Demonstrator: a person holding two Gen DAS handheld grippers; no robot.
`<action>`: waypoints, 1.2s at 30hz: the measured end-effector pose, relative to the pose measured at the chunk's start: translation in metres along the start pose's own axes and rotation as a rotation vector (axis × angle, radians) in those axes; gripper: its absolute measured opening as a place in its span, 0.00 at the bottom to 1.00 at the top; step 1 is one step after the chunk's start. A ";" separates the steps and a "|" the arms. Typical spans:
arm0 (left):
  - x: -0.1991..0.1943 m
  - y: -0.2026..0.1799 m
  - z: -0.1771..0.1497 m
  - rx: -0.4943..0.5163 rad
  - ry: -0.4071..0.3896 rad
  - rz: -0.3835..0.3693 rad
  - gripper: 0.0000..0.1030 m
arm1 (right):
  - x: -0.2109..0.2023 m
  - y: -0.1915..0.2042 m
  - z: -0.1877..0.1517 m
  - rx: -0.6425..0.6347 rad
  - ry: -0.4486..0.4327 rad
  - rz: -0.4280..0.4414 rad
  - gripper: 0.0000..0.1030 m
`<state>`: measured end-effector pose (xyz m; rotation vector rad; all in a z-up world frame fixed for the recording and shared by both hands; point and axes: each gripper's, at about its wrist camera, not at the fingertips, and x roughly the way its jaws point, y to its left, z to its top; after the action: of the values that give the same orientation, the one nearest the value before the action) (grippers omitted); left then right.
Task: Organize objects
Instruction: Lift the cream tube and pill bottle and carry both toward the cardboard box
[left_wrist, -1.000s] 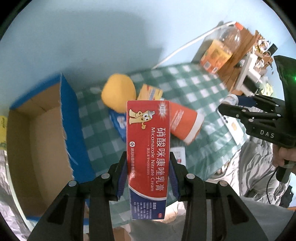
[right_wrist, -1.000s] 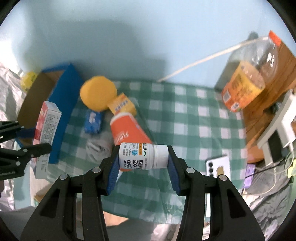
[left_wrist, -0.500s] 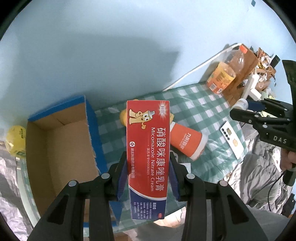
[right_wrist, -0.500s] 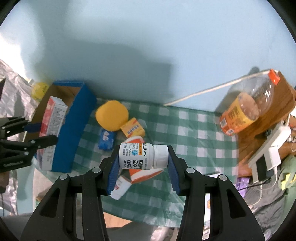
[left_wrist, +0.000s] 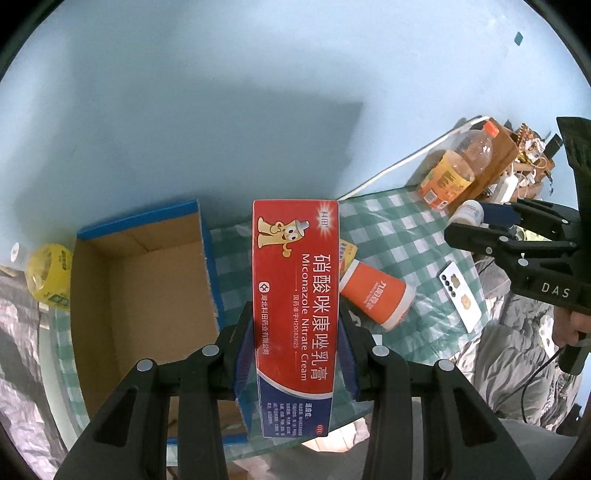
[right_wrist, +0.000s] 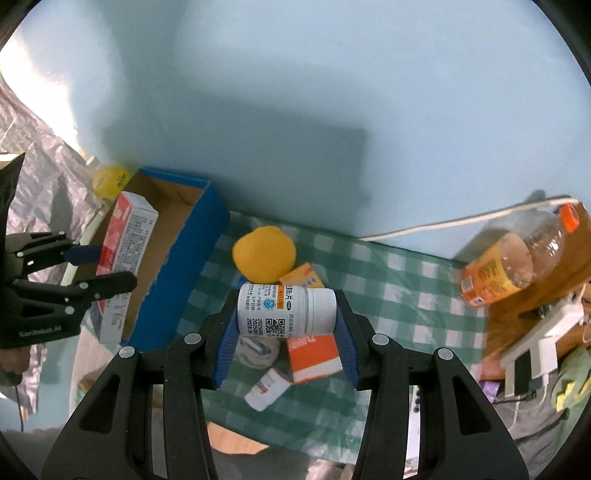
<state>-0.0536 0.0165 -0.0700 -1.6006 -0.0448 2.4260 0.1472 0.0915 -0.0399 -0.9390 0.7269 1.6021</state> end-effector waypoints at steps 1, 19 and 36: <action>0.000 0.002 -0.001 -0.006 0.002 0.002 0.40 | 0.002 0.002 0.002 -0.010 0.002 0.007 0.46; -0.012 0.059 -0.029 -0.183 0.003 0.062 0.40 | 0.028 0.068 0.035 -0.221 0.017 0.127 0.46; -0.028 0.122 -0.068 -0.390 -0.020 0.115 0.40 | 0.055 0.152 0.054 -0.425 0.051 0.262 0.46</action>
<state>-0.0025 -0.1150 -0.0905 -1.7747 -0.4679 2.6448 -0.0169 0.1303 -0.0631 -1.2312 0.5700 2.0186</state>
